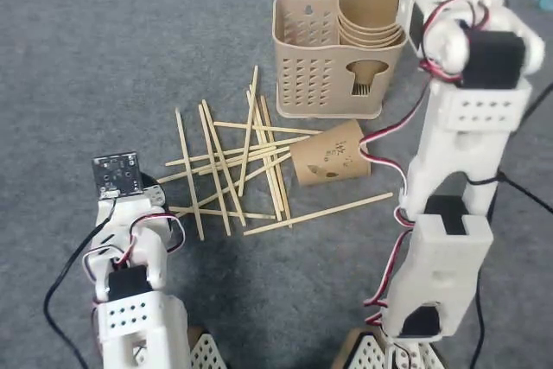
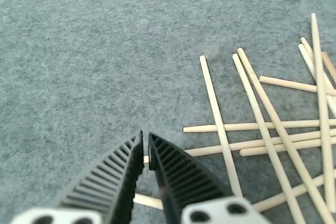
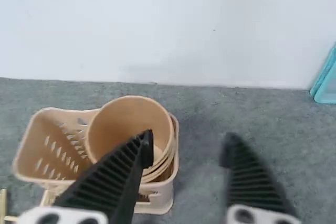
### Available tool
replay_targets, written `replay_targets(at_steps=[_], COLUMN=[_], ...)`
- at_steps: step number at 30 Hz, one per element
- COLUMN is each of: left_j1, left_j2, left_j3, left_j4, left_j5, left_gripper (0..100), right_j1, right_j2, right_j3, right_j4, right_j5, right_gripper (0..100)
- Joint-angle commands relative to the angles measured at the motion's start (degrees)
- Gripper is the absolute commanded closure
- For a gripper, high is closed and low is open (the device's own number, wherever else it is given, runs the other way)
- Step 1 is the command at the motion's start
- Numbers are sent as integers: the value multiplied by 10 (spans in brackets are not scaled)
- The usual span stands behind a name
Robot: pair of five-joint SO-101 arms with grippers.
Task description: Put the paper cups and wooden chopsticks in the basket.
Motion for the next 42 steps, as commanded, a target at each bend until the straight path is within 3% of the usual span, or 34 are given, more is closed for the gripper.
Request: replay_targets(at_steps=[1,6,18,27,34,42], left_j1=[-1,-2,-2,-1,-1,-1], left_j2=[-10,-10,-10,-10,-10,-10], left_j3=[-3,-3,-3,-3,-3,-3], left_j4=[-16,-16,-16,-17,-17,-17], left_j5=[-8,-8,-8,-8,-8,-8], left_gripper=[987,987,987,987,987,987], right_j1=[-11,-14,-14,-34,-38,-37], right_j2=[-28,20,4,-164,-197,-204], right_j3=[-50,-130,-114,173,353,577], right_j4=[25,65,73,65,-80,-348], right_j5=[-18,-18,-13,-14,-13,25], right_gripper=[969,991,990,990,990,990])
